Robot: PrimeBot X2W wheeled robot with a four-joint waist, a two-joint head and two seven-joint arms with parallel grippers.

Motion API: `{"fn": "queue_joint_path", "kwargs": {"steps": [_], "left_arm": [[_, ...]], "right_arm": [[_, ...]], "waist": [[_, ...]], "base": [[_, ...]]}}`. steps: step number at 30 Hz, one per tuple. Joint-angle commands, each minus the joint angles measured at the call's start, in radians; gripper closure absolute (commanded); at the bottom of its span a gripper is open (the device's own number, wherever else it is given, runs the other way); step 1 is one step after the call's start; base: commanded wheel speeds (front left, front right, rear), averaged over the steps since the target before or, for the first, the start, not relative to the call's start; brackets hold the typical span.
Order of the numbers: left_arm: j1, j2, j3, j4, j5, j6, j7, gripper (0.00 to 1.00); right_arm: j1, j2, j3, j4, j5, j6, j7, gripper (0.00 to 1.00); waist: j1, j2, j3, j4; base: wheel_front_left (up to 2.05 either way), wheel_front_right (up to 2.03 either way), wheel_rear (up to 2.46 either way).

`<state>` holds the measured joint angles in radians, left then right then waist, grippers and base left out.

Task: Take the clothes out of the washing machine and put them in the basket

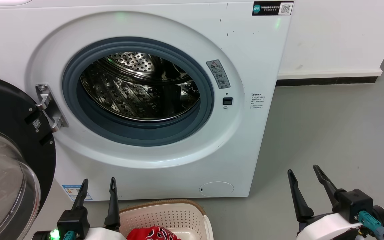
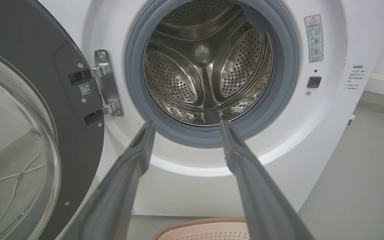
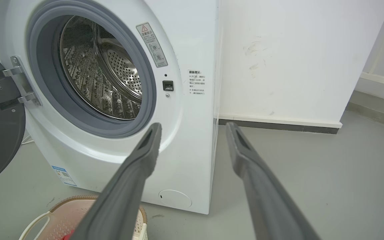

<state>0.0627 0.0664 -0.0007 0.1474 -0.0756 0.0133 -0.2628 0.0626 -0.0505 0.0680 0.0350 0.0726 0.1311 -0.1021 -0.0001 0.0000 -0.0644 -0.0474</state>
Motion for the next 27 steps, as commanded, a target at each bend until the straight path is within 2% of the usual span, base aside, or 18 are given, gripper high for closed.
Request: {"fn": "queue_joint_path", "kwargs": {"steps": [1,12,13,19,27], "left_arm": [[0.003,0.006,-0.003,0.000,-0.008,0.004,0.002,0.00],[0.002,0.014,-0.011,-0.007,-0.017,0.004,0.002,0.00],[0.000,0.012,-0.008,0.001,-0.017,0.004,0.000,1.00],[-0.015,0.008,0.010,0.037,-0.076,-0.002,0.028,1.00],[-0.031,0.006,0.019,0.040,-0.242,-0.018,0.066,1.00]], "right_arm": [[0.011,0.001,0.000,0.001,0.003,-0.001,-0.003,0.00],[0.009,0.001,0.004,0.008,0.006,-0.001,-0.005,0.00],[0.003,0.000,0.004,0.009,0.006,0.000,-0.003,1.00],[0.011,-0.001,0.006,0.024,0.073,0.000,-0.002,1.00],[-0.016,-0.015,-0.003,0.048,0.253,0.000,0.014,1.00]], "waist": [[0.0001,0.0000,0.000,0.000],[0.0001,0.0000,0.003,0.002],[0.0001,0.0000,0.003,0.002],[0.0002,0.0000,0.005,0.003],[0.0001,0.0000,0.009,0.006]], "base": [[0.00,0.00,0.00],[0.00,0.00,0.00],[0.00,0.00,0.00],[0.00,0.00,0.00],[0.00,0.00,0.00]]}}
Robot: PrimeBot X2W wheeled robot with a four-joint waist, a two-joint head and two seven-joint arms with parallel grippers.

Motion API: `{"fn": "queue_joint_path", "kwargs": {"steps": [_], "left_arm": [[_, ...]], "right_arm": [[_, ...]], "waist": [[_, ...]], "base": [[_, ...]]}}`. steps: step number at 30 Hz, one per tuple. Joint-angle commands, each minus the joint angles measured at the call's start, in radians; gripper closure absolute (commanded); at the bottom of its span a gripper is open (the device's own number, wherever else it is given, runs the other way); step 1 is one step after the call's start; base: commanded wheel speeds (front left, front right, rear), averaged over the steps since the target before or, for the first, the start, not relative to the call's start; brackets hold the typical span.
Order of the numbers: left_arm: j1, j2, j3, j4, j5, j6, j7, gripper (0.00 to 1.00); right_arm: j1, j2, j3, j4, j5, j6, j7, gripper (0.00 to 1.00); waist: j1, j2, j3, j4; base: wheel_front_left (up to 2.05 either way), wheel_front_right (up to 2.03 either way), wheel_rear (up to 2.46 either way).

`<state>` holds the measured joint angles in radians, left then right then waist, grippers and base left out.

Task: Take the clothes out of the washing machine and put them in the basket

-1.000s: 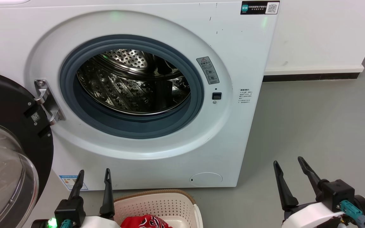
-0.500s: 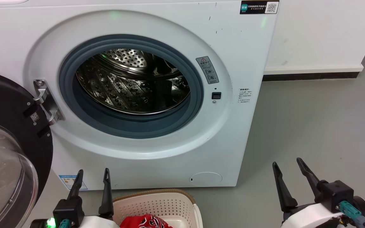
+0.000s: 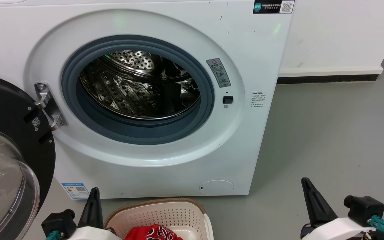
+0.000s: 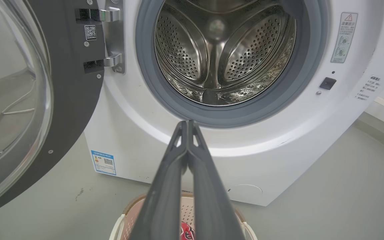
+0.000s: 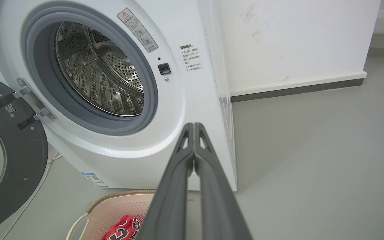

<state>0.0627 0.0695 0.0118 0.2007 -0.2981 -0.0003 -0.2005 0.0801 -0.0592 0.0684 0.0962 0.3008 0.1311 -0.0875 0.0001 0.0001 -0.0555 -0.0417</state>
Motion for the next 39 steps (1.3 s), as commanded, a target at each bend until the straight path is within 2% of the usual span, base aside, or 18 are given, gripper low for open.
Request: {"fn": "queue_joint_path", "kwargs": {"steps": [1,20,39], "left_arm": [[-0.032,0.002,0.007,-0.014,-0.039,-0.007,0.007,1.00],[-0.067,-0.003,0.027,-0.005,-0.365,-0.038,0.081,1.00],[-0.099,-0.007,0.049,0.008,-0.628,-0.064,0.146,1.00]], "right_arm": [[-0.036,-0.007,-0.004,-0.010,0.045,0.000,0.001,1.00],[-0.078,-0.022,-0.025,0.029,0.389,0.000,0.032,1.00],[-0.110,-0.028,-0.050,0.061,0.661,0.000,0.063,1.00]], "waist": [[0.0000,-0.0001,0.001,0.000],[0.0000,-0.0001,0.010,0.007],[0.0000,-0.0001,0.020,0.014]], "base": [[0.00,0.00,0.00],[0.00,0.00,0.00],[0.00,0.00,0.00]]}}
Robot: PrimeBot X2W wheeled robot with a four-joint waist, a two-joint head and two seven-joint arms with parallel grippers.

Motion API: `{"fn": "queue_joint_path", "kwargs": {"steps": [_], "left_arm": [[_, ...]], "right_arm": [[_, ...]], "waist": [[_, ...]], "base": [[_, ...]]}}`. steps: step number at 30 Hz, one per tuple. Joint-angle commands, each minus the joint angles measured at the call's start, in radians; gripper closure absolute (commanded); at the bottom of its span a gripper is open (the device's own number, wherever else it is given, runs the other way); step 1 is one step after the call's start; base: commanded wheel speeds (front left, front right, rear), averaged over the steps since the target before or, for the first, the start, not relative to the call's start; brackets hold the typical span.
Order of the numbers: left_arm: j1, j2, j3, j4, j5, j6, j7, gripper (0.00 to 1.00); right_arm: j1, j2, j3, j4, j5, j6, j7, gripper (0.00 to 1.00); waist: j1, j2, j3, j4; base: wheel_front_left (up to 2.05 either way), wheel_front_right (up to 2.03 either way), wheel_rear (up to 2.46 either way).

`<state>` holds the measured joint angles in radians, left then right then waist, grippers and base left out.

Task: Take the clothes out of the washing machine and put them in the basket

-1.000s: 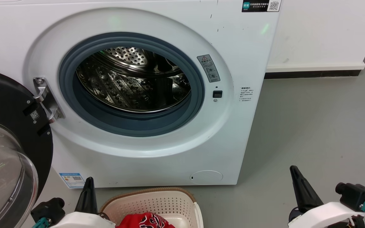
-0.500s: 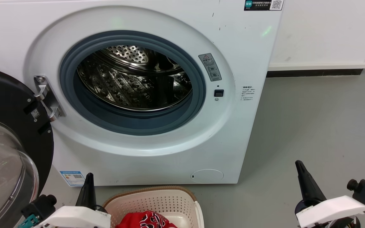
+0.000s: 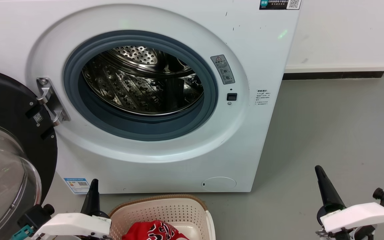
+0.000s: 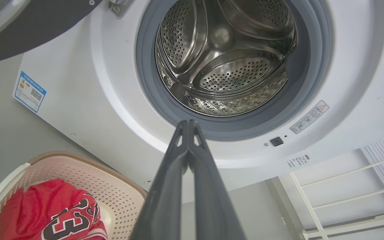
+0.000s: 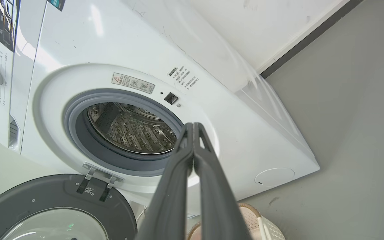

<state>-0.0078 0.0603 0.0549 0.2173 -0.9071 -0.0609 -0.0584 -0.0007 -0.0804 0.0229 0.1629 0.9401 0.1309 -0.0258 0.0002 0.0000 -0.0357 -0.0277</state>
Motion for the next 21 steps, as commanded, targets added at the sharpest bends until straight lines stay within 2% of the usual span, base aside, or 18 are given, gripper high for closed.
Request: {"fn": "queue_joint_path", "kwargs": {"steps": [1,21], "left_arm": [[-0.030,0.002,0.006,-0.008,-0.031,-0.005,0.007,1.00],[-0.056,-0.002,0.025,0.004,-0.258,-0.029,0.064,1.00]], "right_arm": [[-0.032,-0.007,-0.006,-0.005,0.034,0.000,0.003,1.00],[-0.057,-0.008,-0.033,0.024,0.264,0.000,0.035,1.00]], "waist": [[-0.0001,0.0000,0.001,0.001],[-0.0001,0.0000,0.011,0.008]], "base": [[0.00,0.00,0.00],[0.00,0.00,0.00]]}}
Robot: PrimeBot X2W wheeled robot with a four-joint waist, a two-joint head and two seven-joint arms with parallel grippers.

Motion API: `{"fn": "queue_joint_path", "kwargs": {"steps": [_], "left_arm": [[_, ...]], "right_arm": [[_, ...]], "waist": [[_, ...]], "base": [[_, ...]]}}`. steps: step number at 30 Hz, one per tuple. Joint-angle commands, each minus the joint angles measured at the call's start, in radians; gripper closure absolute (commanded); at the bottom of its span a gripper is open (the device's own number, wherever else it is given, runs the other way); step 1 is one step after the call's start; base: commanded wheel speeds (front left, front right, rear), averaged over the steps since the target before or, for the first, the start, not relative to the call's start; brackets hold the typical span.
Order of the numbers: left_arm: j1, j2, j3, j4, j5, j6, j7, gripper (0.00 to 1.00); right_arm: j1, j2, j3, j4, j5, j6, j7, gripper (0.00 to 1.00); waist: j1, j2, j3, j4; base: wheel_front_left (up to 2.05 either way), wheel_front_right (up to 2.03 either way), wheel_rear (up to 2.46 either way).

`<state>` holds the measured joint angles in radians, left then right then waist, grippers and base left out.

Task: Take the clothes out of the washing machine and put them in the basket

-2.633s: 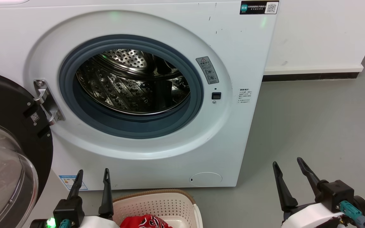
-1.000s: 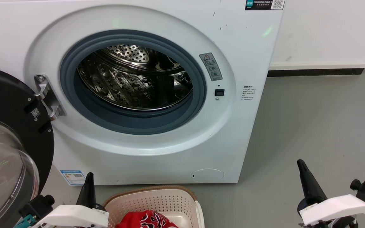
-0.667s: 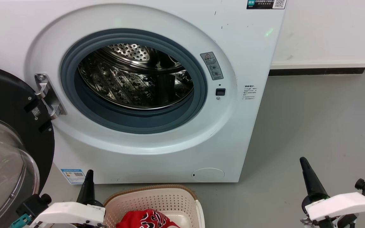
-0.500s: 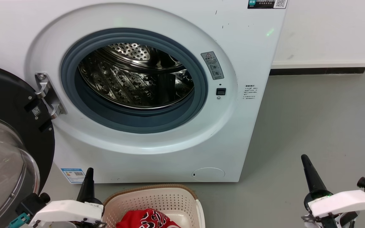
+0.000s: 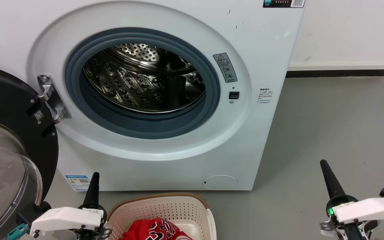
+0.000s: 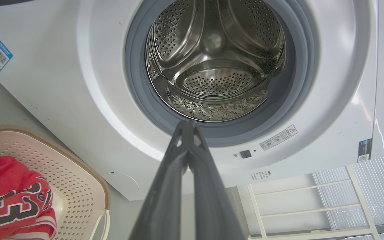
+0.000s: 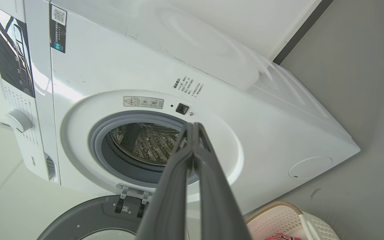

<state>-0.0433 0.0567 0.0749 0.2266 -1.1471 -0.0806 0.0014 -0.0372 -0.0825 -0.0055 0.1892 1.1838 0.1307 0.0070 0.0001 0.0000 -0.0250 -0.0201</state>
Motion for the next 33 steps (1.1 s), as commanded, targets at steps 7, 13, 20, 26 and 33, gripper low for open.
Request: {"fn": "queue_joint_path", "kwargs": {"steps": [7,13,20,26,33], "left_arm": [[-0.030,0.000,0.011,-0.001,-0.089,-0.016,0.022,1.00],[-0.036,-0.001,0.015,0.001,-0.137,-0.020,0.033,1.00],[-0.043,-0.002,0.021,0.006,-0.209,-0.027,0.051,1.00],[-0.050,-0.003,0.025,0.009,-0.260,-0.033,0.065,1.00],[-0.054,-0.004,0.029,0.012,-0.317,-0.038,0.078,1.00]], "right_arm": [[-0.031,-0.005,-0.014,0.006,0.091,0.000,0.013,1.00],[-0.035,-0.005,-0.020,0.012,0.139,0.000,0.021,1.00],[-0.045,-0.003,-0.031,0.022,0.210,0.000,0.033,1.00],[-0.053,-0.002,-0.038,0.028,0.261,0.000,0.041,1.00],[-0.059,0.000,-0.047,0.035,0.317,0.000,0.051,1.00]], "waist": [[-0.0001,0.0000,0.004,0.003],[-0.0001,0.0000,0.007,0.005],[-0.0001,0.0000,0.011,0.008],[-0.0001,0.0000,0.014,0.010],[-0.0001,0.0000,0.017,0.012]], "base": [[0.00,0.00,0.00],[0.00,0.00,0.00],[0.00,0.00,0.00],[0.00,0.00,0.00],[0.00,0.00,0.00]]}}
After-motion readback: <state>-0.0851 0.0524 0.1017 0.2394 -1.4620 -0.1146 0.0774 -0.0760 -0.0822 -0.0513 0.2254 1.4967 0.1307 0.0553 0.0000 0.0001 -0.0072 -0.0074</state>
